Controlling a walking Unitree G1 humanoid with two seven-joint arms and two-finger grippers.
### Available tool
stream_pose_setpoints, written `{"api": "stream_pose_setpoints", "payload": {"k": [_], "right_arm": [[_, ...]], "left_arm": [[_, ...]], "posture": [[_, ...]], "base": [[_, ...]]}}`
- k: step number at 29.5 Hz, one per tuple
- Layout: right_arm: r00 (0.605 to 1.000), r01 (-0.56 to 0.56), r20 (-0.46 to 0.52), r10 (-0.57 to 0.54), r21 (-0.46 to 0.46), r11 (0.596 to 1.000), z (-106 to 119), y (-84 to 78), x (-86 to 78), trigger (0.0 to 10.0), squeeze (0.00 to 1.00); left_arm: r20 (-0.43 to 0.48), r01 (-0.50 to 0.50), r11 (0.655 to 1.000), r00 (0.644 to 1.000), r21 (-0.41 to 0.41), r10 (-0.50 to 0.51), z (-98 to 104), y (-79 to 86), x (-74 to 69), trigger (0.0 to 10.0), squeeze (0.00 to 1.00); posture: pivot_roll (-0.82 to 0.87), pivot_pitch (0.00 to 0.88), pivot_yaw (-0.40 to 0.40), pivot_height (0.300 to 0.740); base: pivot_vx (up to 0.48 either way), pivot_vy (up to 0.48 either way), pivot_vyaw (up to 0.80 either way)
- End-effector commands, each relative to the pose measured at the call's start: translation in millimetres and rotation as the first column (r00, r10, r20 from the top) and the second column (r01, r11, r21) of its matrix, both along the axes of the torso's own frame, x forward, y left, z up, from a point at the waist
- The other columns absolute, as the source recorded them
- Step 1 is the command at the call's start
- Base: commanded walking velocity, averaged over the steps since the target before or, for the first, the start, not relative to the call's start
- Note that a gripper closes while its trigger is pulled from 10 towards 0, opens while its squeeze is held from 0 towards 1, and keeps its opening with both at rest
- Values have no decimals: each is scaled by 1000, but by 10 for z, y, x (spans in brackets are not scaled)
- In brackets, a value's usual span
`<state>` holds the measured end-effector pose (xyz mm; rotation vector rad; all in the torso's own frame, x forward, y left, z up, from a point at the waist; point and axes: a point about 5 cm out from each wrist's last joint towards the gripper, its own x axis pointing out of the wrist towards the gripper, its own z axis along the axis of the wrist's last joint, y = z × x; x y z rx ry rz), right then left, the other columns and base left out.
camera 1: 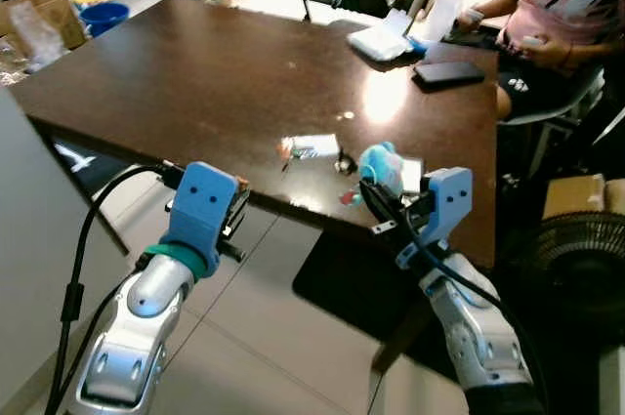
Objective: Hang keys on a hook
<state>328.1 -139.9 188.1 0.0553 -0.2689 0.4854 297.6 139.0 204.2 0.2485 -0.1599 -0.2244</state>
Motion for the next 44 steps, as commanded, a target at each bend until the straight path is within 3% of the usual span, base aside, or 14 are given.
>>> {"api": "stream_pose_setpoints", "payload": {"k": [1,7,26,31,44], "right_arm": [[1000,21,12,-21,7,1000,14,-52,-2,10000,0],[997,71,23,-71,18,997,66,-124,30,10000,0],[998,64,22,-64,21,998,56,-109,39,10000,0],[998,63,22,-64,21,998,55,-109,41,10000,0],[998,67,7,-68,45,997,32,-117,44,10000,0]], "left_arm": [[-14,-8,1000,1000,-3,8,-22,10,4,10000,0],[9,1,1000,1000,3,-1,30,-16,17,10000,0],[74,4,1000,997,9,-5,122,-10,32,10000,0],[82,11,1000,997,10,-11,127,-15,32,10000,0],[90,22,1000,996,17,-23,129,-27,33,10000,0]], "posture": [[43,94,103,740],[43,94,103,740],[39,85,102,740],[37,80,103,740],[37,79,105,740]], "base": [[0,0,456],[0,0,775],[0,0,794],[274,0,789],[470,0,0]]}}
